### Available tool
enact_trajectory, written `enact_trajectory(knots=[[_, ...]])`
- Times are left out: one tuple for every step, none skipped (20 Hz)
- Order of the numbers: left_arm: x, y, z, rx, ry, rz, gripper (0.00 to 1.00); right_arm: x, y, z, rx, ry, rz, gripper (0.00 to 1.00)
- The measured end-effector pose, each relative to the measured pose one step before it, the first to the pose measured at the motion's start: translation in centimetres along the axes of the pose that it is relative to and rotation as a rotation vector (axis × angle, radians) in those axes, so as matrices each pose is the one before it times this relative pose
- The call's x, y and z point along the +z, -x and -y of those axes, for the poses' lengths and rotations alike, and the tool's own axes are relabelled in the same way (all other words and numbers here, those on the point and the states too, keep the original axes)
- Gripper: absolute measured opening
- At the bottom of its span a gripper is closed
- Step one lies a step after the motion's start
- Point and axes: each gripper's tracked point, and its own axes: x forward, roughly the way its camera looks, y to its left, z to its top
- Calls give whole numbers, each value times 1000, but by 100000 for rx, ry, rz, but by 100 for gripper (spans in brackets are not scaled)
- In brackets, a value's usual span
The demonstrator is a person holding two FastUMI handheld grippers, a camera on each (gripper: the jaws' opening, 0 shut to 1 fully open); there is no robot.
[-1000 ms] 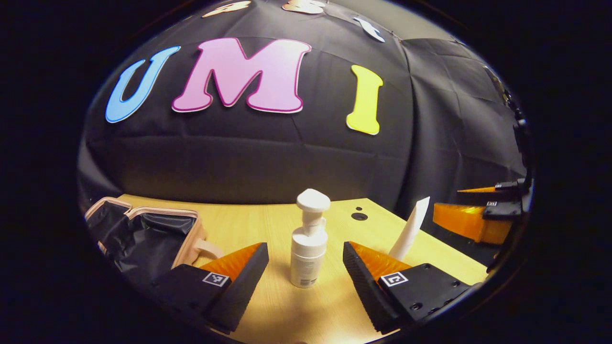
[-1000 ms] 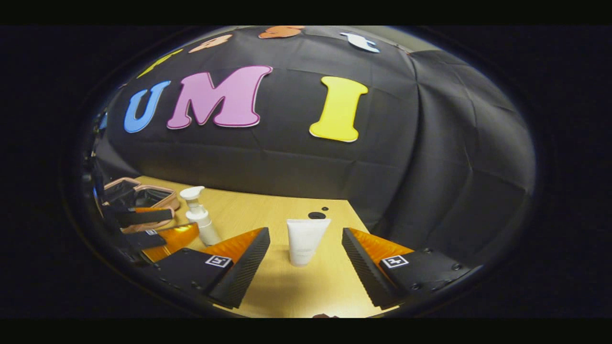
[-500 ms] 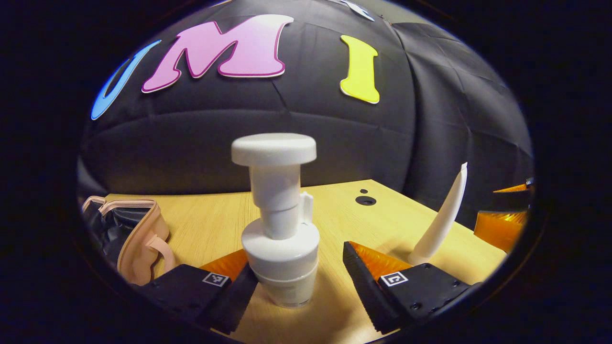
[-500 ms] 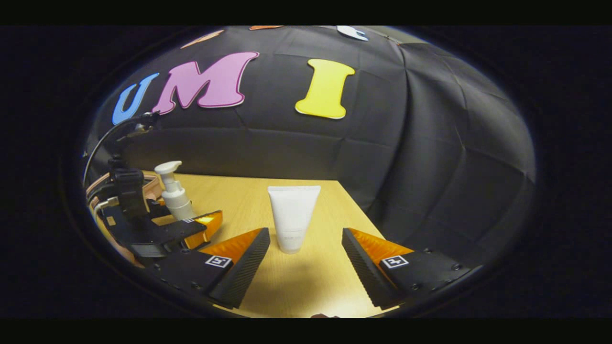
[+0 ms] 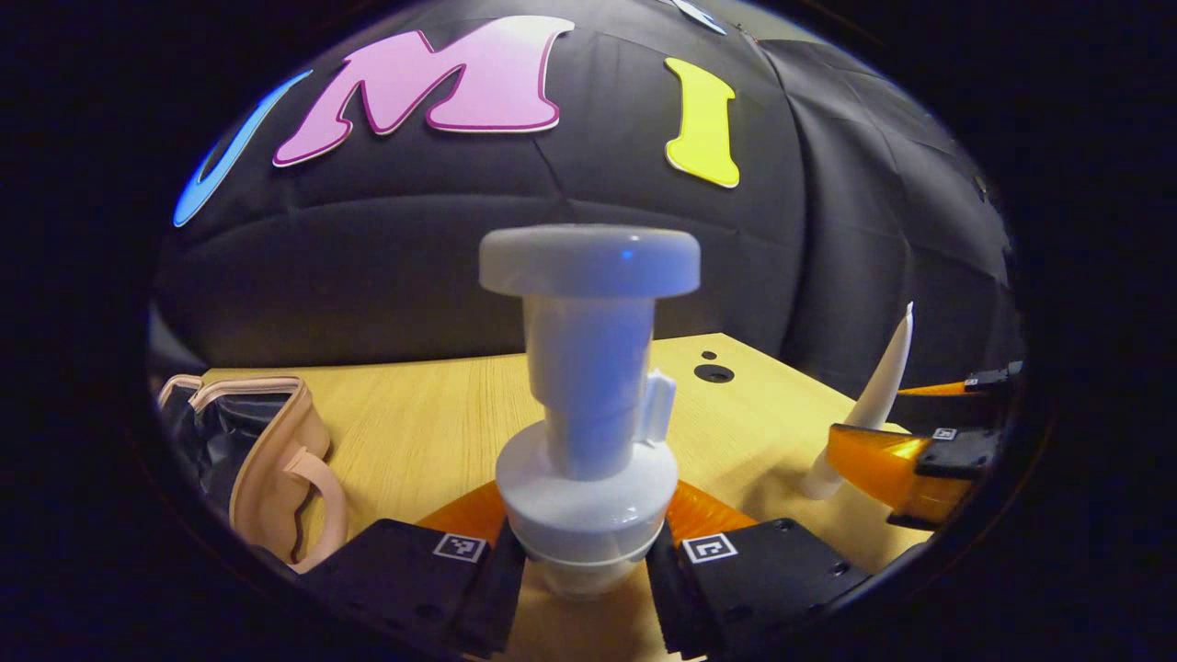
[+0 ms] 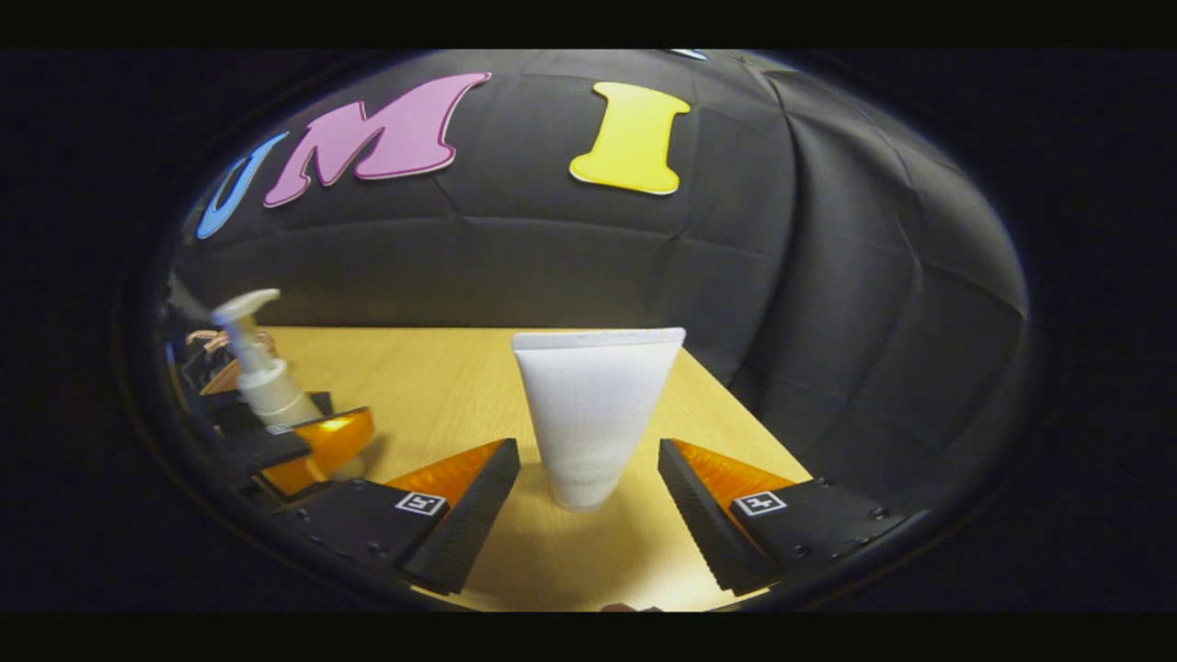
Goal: First open the suitcase, pack the skin care products into it, and then close the suitcase.
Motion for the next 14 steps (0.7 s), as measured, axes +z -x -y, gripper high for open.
enact_trajectory(knots=[[-198,640,-281,431,378,-621,63,1,-1070,4,-389,386,206,97],[-193,510,-257,313,583,-124,63,-204,-880,85,-205,-448,-636,97],[-163,393,-243,566,474,-210,63,-318,-787,-16,-18,-1488,-1082,97],[-187,334,-227,651,107,-311,63,-345,-589,53,-357,-1424,-1228,97],[-144,355,-154,661,-177,-805,63,-257,-538,183,-1003,-1460,-744,96],[-178,236,-135,465,218,-500,63,-108,-452,-15,165,-1077,77,85],[-26,202,-25,113,1002,146,62,-242,-211,-5,-405,1030,-766,75],[-15,250,-91,300,1023,130,63,187,209,-48,303,1013,1003,66],[-14,82,-65,220,846,289,63,-34,-145,-360,2171,-511,144,62],[-7,35,-15,164,490,184,63,-39,285,-274,1751,298,251,59],[59,63,-54,188,342,217,66,-43,178,-250,2055,837,425,55],[-31,-34,-78,136,608,264,63,-68,88,-55,1819,718,34,51],[-14,90,-10,-142,1051,421,63,-137,320,-133,1510,319,-817,47],[12,144,34,-232,1247,349,66,188,273,-193,950,399,488,46]])
